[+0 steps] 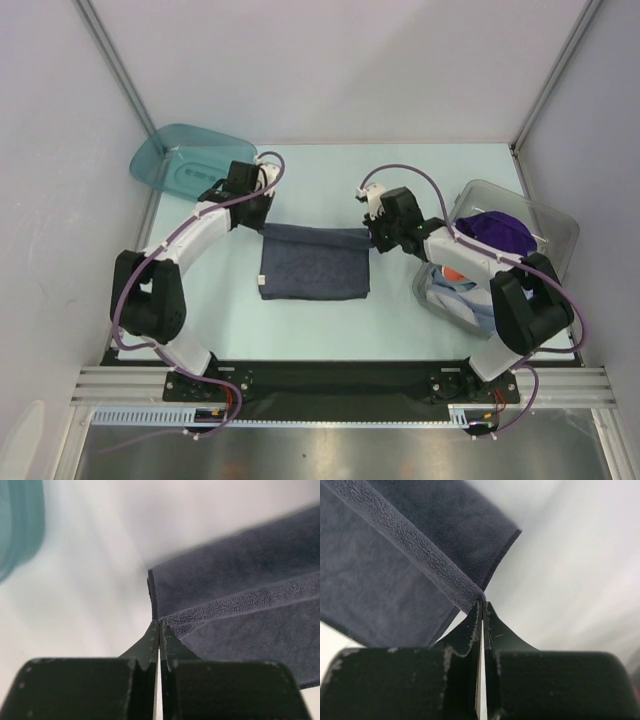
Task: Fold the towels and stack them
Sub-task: Fold the towel
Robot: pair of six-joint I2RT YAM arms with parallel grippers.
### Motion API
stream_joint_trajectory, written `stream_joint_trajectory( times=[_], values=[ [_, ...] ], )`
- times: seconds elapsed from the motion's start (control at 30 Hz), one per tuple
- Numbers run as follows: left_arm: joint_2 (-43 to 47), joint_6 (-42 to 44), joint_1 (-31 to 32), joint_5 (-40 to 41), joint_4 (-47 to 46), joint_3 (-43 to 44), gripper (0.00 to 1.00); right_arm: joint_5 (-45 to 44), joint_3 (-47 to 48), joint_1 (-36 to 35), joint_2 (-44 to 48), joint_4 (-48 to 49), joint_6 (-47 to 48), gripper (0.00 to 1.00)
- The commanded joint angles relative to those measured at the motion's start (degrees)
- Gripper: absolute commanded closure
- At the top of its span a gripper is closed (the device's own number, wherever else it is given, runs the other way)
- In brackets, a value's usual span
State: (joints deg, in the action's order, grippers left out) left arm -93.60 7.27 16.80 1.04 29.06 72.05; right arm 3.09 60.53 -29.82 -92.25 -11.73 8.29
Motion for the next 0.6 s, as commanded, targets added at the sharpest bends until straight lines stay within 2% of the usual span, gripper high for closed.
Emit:
stream_joint_trajectory(
  times=[0.0,0.1,0.57],
  values=[
    [3.2,-4.3,0.8,2.4,2.5,-3.7,1.00,-2.0,-2.3,-1.1,4.5,0.2,-2.9,1.00],
    [4.7,-6.7,1.5,5.5,3.1,-6.3,1.00,-1.9,-4.0,-1.9,6.7,0.0,-4.0,1.00],
    [11.9,-10.7,4.6,6.5,7.0,-13.0,1.00,-5.3,-9.8,-6.5,11.2,-3.2,-8.0,1.00]
  ],
)
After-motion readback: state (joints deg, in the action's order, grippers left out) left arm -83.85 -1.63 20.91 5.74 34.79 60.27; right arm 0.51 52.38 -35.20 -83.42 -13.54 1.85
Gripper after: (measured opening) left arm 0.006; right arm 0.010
